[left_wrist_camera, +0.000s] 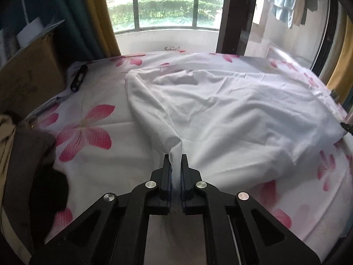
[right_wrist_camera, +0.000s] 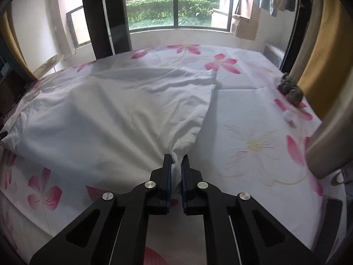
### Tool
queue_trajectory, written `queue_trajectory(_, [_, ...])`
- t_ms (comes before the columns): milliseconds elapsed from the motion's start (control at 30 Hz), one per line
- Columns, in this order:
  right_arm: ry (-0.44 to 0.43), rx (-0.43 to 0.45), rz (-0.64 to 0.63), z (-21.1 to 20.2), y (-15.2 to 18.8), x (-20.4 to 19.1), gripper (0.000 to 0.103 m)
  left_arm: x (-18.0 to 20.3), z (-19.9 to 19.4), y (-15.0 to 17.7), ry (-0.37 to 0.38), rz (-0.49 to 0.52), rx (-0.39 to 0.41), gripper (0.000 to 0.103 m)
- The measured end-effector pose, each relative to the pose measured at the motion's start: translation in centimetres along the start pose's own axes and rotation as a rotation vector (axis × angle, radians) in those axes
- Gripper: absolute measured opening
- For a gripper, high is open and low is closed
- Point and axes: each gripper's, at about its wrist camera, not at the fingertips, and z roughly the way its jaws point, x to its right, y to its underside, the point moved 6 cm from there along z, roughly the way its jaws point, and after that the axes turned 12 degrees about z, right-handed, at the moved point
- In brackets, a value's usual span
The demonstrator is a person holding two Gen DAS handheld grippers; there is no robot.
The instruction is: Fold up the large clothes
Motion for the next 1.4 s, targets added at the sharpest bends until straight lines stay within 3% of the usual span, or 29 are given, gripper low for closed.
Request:
queue_trajectory(633, [0.057,-0.008,-0.006,-3.8,5.8,3.3,0.007,4.2,-5.8,7.8,0.061,-0.022,-0.051,0.007])
queue_trajectory(867, [0.054,-0.004,0.016,-4.1,6.9,3.9,0.008,5.1,-6.4,8.8,0.082,-0.022,-0.059,0.007])
queue_trajectory(1033, [0.057,-0.022,0.029,-4.0,6.6,3.9,0.012,4.2,-7.0,8.5,0.064,-0.058,-0.04,0.019])
queue_trajectory(1133, [0.065,-0.03,0.028,-4.2,6.1,3.9,0.02,3.2,-7.9,8.0,0.035,-0.095,-0.011,0.04])
queue_trajectory(1167, [0.071,-0.018,0.027,-4.5,5.8,4.0,0.027,2.8,-8.1,7.7,0.025,-0.101,-0.001,0.047])
queue_trajectory(1267, [0.08,0.036,0.03,-5.5,4.8,4.2,0.048,1.8,-8.6,6.4,-0.017,-0.095,0.021,0.05])
queue_trajectory(1400, [0.076,0.097,0.052,-6.5,3.0,4.1,0.053,1.4,-8.2,2.8,-0.071,-0.014,0.023,0.05])
